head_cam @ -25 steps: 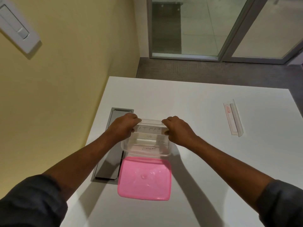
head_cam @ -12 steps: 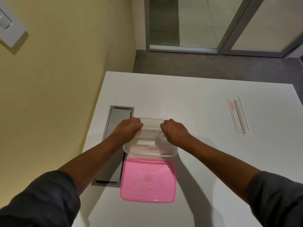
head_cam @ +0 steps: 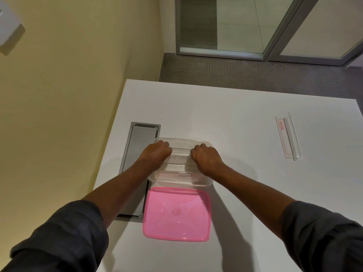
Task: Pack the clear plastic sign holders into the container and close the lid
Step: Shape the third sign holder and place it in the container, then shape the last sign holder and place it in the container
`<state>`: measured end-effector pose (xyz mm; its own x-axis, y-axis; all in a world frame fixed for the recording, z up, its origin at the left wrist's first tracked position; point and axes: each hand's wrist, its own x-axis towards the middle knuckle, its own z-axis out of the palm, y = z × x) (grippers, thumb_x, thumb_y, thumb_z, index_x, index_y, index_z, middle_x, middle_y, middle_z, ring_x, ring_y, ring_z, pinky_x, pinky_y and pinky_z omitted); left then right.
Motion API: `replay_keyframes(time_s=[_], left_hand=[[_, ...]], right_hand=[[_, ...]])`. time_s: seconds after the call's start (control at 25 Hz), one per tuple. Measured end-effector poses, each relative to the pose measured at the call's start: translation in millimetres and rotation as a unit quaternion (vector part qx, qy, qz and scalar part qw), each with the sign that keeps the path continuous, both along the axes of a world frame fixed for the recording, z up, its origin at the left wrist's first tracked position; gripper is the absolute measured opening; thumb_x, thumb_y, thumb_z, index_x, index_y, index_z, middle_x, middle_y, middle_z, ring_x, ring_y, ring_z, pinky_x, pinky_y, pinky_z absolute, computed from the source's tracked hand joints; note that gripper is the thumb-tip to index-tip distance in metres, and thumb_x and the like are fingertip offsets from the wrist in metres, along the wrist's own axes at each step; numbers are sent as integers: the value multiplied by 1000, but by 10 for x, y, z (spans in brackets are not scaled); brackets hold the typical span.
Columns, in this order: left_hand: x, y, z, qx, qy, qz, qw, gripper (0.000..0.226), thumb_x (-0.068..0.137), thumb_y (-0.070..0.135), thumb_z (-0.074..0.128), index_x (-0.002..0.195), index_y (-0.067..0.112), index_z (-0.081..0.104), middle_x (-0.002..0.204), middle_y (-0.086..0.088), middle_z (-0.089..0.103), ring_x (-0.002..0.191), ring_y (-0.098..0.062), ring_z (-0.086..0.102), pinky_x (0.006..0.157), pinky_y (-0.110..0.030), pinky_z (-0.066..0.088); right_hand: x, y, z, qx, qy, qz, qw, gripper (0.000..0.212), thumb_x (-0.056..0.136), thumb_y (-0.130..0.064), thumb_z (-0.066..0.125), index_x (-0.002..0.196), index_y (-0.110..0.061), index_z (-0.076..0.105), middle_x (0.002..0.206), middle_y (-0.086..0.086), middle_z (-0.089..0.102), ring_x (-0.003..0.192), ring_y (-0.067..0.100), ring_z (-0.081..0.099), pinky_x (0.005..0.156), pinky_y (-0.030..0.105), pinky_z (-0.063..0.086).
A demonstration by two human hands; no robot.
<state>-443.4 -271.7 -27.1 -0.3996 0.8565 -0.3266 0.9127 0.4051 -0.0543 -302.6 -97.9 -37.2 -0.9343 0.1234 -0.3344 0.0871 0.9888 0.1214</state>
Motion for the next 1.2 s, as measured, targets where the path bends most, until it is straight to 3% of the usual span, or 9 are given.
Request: replay_keyframes(time_s=[0.2,0.32,0.44,0.56,0.76,0.92,1.0,1.08,1.2], left_hand=[[42,20,-5,19,-4,8,1000,22,92,-1,72,112,8,72,106,-10,70,96,-26,67,67,-31,43],[68,37,2,73,-18,39,996,21,89,5,77,109,10,73,103,-8,71,93,-27,68,64,-34,52],[156,146,111,147,-49,79,985,26,90,17,79,115,11,73,105,-9,74,99,-31,70,76,-40,60],[359,360,275,248,-80,117,958,23,94,22,77,116,15,77,102,-7,77,97,-31,72,78,-41,60],[883,863,540,349,-147,176,909,16,99,26,69,109,21,80,97,3,80,92,-18,72,81,-36,58],[1468,1357,580,354,-244,216,877,14,97,25,71,105,22,83,92,8,82,87,-10,74,81,-32,58],[1748,1650,544,352,-312,254,845,12,94,23,74,99,22,84,85,8,81,80,-9,74,79,-29,59],[1997,1940,511,349,-397,324,785,10,91,19,75,93,21,84,82,5,81,77,-13,76,79,-29,62],[2350,2407,437,334,-487,411,695,10,88,15,73,86,17,83,85,-1,81,78,-19,80,76,-32,67]], right_hand=[[34,19,6,-42,28,-15,999,25,86,7,60,104,-9,67,102,9,68,98,30,66,60,36,40],[88,59,83,-109,83,-47,989,18,85,5,63,97,-8,65,97,9,68,95,32,65,58,35,39],[213,137,235,-173,149,-64,971,6,92,-8,67,97,-9,65,93,6,69,92,33,65,57,34,45],[475,263,439,-223,212,-106,945,17,99,-20,67,113,-11,71,103,6,75,99,33,68,69,44,60],[1171,770,519,-290,255,-245,889,28,100,-26,71,126,-16,75,122,2,78,110,23,72,93,41,59],[1770,1356,541,-294,252,-335,859,23,101,-25,70,120,-15,78,114,2,79,100,19,72,88,33,56],[2013,1661,553,-300,275,-380,831,16,100,-21,71,106,-9,79,100,6,80,91,23,73,84,37,60],[2240,1947,563,-311,300,-426,795,13,98,-18,72,102,-8,79,95,5,80,87,21,74,86,36,62],[2557,2355,548,-328,314,-478,752,12,99,-14,72,107,-10,79,95,1,78,79,6,70,72,7,54]])
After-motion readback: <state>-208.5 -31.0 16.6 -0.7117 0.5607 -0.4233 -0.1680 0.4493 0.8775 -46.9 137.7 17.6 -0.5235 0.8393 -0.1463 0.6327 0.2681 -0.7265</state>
